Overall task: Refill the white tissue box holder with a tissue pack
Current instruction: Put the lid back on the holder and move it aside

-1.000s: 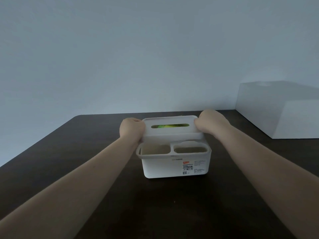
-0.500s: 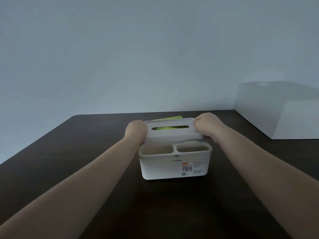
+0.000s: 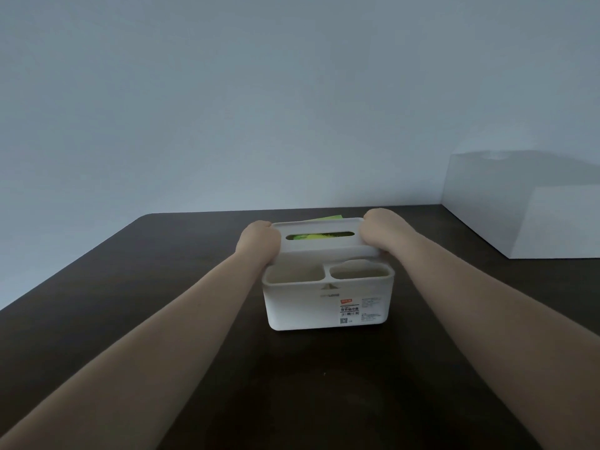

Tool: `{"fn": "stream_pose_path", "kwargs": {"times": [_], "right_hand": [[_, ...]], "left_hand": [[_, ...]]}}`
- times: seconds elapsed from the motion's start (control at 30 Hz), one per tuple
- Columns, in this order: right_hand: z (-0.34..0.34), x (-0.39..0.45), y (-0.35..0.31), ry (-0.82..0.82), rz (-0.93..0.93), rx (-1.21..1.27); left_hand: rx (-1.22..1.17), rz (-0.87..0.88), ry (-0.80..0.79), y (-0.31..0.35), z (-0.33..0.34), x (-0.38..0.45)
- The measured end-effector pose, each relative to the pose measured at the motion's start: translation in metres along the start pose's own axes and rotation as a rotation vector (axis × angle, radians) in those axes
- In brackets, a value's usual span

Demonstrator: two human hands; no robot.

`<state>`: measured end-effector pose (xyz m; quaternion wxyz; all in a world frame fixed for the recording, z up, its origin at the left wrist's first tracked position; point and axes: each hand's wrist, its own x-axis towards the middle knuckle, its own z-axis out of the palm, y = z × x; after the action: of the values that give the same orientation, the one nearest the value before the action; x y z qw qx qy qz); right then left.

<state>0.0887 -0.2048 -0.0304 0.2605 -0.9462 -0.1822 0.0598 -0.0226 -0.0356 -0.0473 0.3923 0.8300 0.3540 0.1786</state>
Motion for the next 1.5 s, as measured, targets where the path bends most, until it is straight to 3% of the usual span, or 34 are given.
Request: {"fn": "stream_pose_path", "kwargs": {"times": [0.17,0.57,0.77,0.9,1.03,1.13,1.27,1.5], "right_hand": [[0.008,-0.023,0.011,-0.005,-0.059,0.162],[0.028,-0.041,0.020,0.164,-0.100,0.065],[0.028,-0.044,0.020,0.170,-0.109,0.080],[0.020,-0.054,0.020,0.098,-0.114,0.102],[0.005,-0.070,0.026,-0.085,-0.087,0.196],[0.000,-0.087,0.039,-0.187,0.014,0.301],[0.007,-0.096,0.050,-0.165,0.122,0.413],[0.010,-0.085,0.059,-0.034,0.136,0.523]], "left_hand": [[0.015,0.037,0.017,-0.010,0.005,-0.026],[0.007,0.100,0.108,-0.021,0.016,-0.042],[0.013,0.096,0.116,-0.021,0.015,-0.044],[0.087,0.071,0.057,-0.014,0.007,-0.051],[0.064,-0.094,-0.170,-0.013,-0.011,-0.070],[0.134,-0.104,-0.251,-0.026,-0.017,-0.083],[0.060,-0.141,-0.148,-0.034,-0.015,-0.090],[0.270,0.116,-0.006,-0.023,-0.009,-0.096]]}}
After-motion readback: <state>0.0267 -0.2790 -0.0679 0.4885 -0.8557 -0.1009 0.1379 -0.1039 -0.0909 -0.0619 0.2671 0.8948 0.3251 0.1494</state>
